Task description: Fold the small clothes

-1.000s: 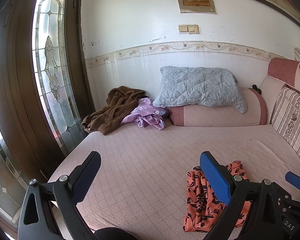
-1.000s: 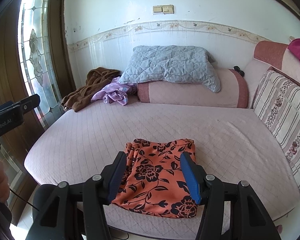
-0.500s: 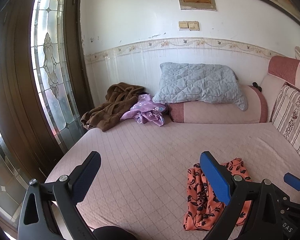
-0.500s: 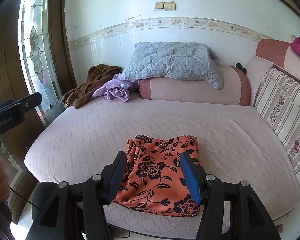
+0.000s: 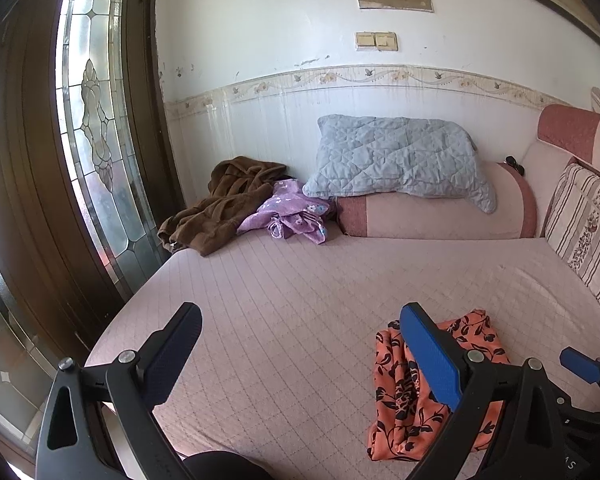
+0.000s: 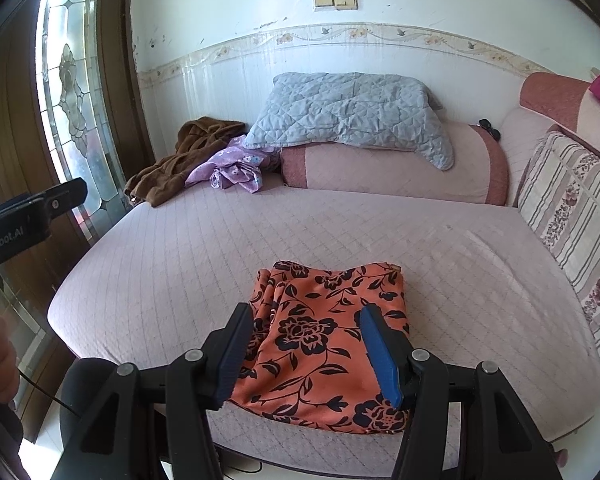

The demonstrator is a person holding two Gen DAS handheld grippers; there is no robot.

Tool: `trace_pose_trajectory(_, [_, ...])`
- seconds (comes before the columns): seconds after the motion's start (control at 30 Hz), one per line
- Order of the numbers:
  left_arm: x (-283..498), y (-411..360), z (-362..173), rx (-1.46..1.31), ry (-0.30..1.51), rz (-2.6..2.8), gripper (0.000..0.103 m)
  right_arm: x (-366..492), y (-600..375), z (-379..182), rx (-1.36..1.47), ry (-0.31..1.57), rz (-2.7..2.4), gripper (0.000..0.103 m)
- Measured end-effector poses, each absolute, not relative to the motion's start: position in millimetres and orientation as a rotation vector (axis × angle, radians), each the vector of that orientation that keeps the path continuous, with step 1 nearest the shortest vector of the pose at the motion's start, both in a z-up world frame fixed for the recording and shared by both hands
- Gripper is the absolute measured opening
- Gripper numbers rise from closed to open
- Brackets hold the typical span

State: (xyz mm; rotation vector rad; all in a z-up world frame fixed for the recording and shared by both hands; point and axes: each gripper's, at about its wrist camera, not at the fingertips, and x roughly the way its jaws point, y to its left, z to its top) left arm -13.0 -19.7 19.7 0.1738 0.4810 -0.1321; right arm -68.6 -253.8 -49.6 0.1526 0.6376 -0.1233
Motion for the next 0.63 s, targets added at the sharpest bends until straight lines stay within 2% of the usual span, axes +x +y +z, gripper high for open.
trace_pose_trajectory(0.63, [33,-28,-10,0.140,0.538,-0.165,0.099,-24,-272,-69,0.201,0.672,-0.041,0.060])
